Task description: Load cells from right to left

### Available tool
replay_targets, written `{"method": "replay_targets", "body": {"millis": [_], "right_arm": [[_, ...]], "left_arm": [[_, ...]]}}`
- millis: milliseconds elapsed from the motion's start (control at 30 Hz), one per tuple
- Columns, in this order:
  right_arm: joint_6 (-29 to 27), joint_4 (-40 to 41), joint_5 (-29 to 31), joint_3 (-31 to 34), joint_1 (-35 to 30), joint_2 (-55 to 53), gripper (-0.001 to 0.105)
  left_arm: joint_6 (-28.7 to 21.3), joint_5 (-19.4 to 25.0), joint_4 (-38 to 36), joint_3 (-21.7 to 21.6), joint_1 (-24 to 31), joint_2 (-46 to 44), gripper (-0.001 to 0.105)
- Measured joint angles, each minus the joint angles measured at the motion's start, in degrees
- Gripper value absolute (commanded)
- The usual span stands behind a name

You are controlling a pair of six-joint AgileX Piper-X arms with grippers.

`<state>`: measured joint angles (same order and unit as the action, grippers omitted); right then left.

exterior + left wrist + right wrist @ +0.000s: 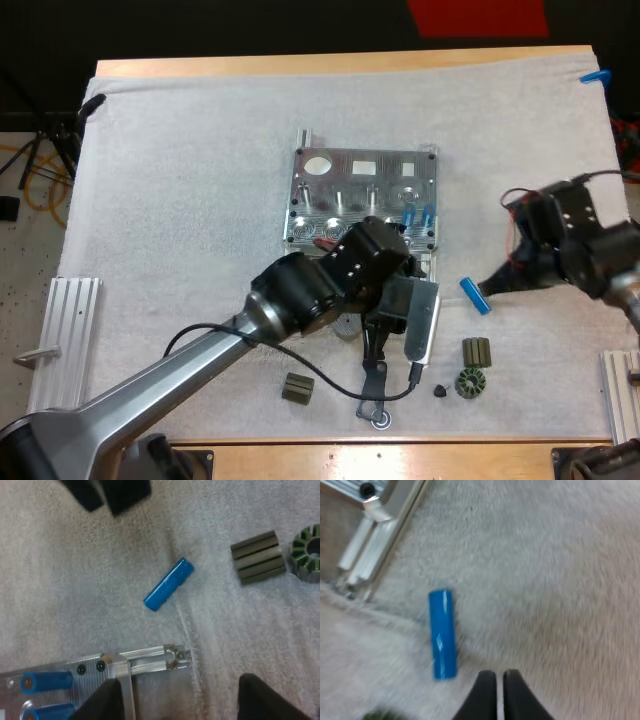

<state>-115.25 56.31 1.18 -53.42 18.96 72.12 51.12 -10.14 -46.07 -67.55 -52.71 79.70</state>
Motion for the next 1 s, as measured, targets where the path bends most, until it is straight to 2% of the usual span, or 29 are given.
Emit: {"method": "replay_targets", "body": {"millis": [367, 633, 800, 1000], "right_arm": [[-3.9, -6.3, 0.0, 0.0, 0.2, 11.9, 0.0], [-7.3, -11.3, -0.4, 0.0, 2.2, 18.4, 0.0], [-7.7, -11.6, -0.4, 0.0, 3.7, 21.6, 0.0], [-7.7, -9.2, -0.9, 0.0, 8.8, 23.9, 0.0]], "left_arm": [[2.1, -0.5, -0.2, 0.0, 0.0, -3.5, 0.05], [3.2, -2.1, -6.3, 0.0, 0.0, -3.7, 0.05], [3.3, -2.1, -7.8, 0.0, 0.0, -3.7, 0.05], [3.3, -2.1, -7.8, 0.0, 0.0, -3.7, 0.05]]}}
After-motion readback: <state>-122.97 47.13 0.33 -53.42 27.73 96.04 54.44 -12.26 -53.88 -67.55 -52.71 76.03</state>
